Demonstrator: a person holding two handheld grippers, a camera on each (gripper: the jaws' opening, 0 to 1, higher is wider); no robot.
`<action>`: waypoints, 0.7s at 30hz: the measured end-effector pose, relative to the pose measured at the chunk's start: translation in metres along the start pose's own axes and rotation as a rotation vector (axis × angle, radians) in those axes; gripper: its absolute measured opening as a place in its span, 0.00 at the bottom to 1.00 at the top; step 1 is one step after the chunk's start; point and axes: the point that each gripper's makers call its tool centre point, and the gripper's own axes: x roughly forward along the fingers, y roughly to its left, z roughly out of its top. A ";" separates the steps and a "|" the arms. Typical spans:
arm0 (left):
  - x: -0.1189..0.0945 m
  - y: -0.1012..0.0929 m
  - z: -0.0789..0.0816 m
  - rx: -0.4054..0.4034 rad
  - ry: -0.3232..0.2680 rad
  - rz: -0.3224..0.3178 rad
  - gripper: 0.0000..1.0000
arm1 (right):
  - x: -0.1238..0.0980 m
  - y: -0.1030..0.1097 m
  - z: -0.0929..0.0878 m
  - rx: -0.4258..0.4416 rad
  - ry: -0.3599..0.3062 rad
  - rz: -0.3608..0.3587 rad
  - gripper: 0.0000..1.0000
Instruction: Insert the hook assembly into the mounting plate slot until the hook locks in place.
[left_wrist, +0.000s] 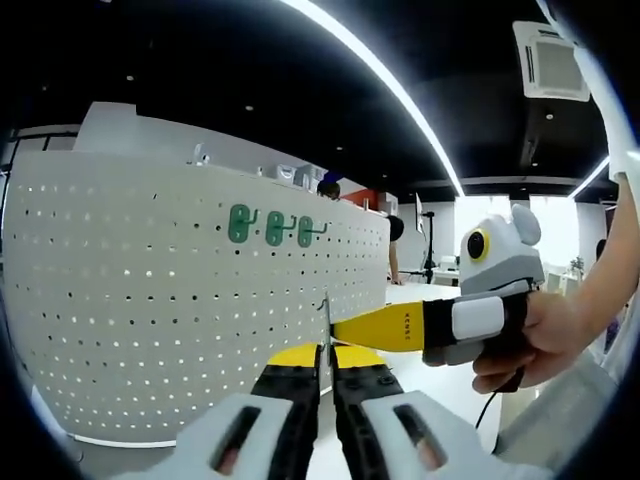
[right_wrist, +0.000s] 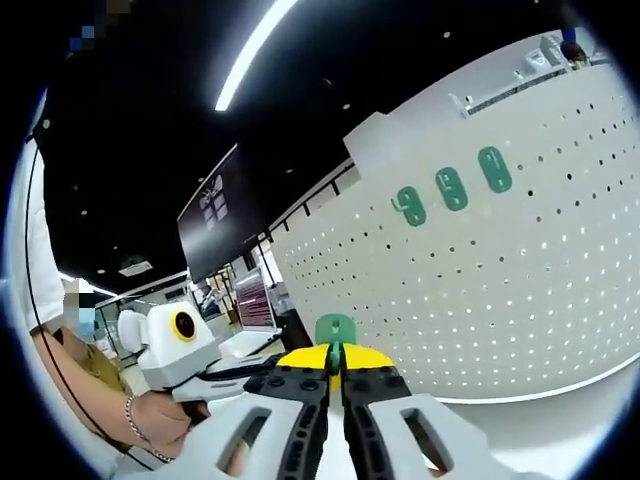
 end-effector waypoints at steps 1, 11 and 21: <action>0.000 0.001 -0.001 0.010 0.004 0.005 0.05 | 0.000 0.001 0.000 0.003 0.000 0.005 0.00; -0.001 0.003 -0.018 0.008 0.088 -0.001 0.40 | 0.000 0.002 -0.002 0.007 0.009 0.014 0.00; -0.001 0.007 -0.031 0.006 0.133 0.016 0.73 | -0.001 0.000 -0.004 0.016 0.015 0.007 0.00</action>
